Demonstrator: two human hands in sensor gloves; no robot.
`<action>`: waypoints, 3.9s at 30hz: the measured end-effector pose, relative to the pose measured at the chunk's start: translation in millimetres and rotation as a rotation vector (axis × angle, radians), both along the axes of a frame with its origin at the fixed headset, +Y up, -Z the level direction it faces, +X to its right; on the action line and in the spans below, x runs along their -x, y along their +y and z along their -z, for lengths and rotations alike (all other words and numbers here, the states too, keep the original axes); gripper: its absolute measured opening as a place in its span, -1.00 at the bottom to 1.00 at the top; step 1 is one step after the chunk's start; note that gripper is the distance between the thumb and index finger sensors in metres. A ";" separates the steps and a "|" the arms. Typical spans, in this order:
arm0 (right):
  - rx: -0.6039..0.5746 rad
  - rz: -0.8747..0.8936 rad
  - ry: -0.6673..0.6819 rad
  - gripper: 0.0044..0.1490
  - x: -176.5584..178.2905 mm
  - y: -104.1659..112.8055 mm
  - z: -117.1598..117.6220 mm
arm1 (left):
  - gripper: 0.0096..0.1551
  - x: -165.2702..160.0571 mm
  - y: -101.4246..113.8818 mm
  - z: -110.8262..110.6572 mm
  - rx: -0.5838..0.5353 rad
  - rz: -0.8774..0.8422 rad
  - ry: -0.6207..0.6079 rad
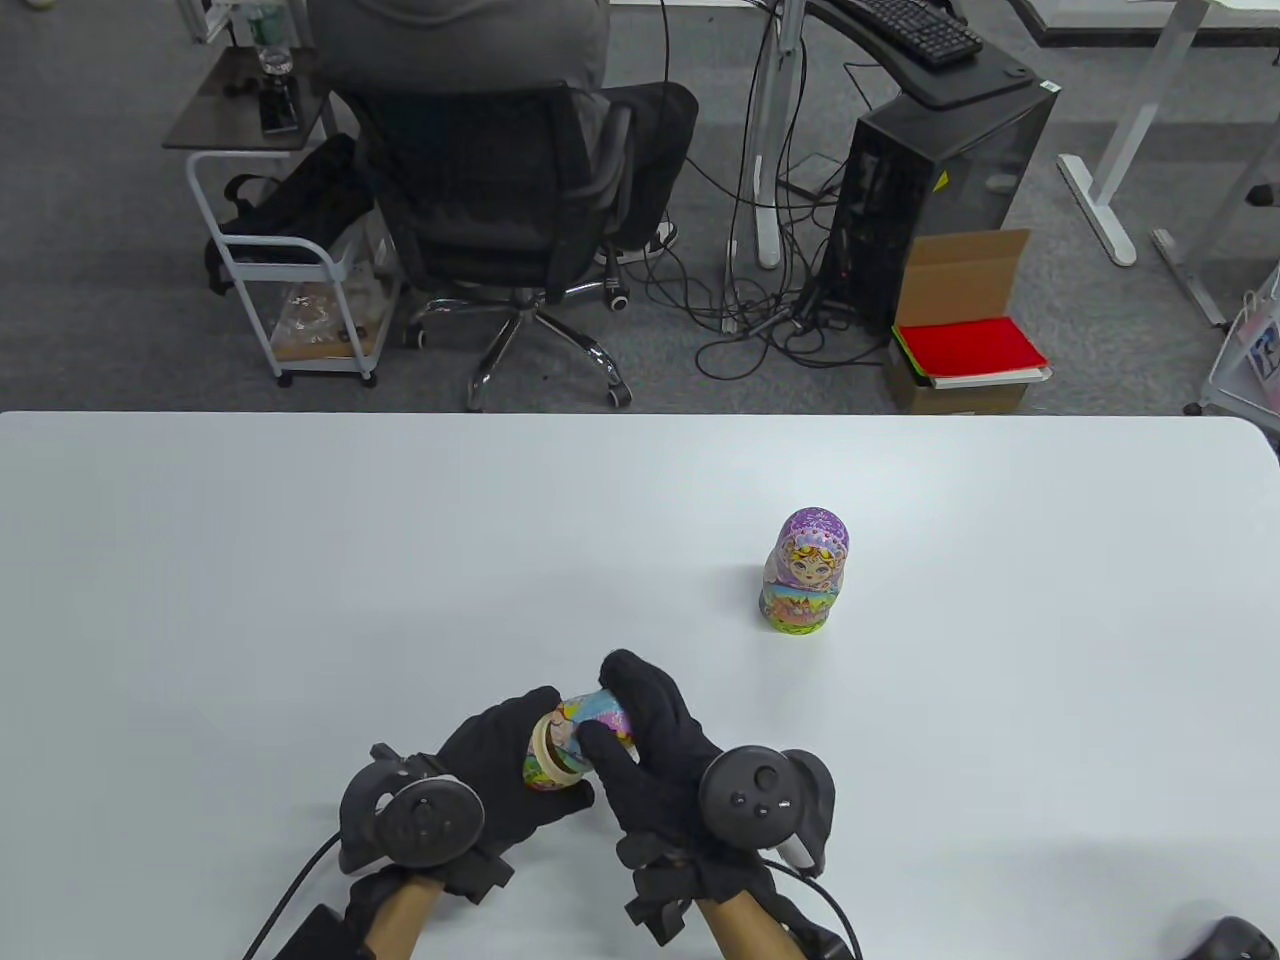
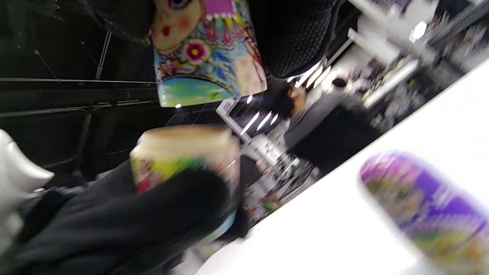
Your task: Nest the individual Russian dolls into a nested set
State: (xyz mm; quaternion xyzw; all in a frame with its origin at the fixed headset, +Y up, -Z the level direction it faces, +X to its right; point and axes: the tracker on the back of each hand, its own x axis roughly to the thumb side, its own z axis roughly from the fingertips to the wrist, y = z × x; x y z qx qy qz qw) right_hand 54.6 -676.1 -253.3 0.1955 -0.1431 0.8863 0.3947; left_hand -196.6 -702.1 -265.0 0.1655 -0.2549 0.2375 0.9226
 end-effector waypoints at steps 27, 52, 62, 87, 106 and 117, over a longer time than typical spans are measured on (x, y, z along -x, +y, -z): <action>0.217 -0.584 -0.293 -0.08 -26.3 -59.7 38.4 | 0.14 25.6 -21.7 26.4 0.364 0.103 0.054; 0.154 -0.112 0.042 -0.26 4.1 -38.7 22.5 | 0.15 11.2 -32.4 26.9 0.428 0.171 -0.009; 0.124 -0.084 0.203 -0.28 32.7 -43.9 13.1 | 0.15 0.1 -24.8 17.6 0.363 0.087 -0.090; 0.374 -0.819 -0.223 -0.04 -43.1 -60.1 45.9 | 0.14 13.5 -33.0 26.7 0.380 0.130 -0.039; 0.223 -0.016 0.234 -0.09 14.5 -43.5 22.3 | 0.14 6.3 -27.7 21.2 0.370 0.095 -0.120; 0.231 0.001 0.257 -0.09 18.3 -46.4 22.5 | 0.14 3.8 -26.3 19.8 0.346 0.095 -0.119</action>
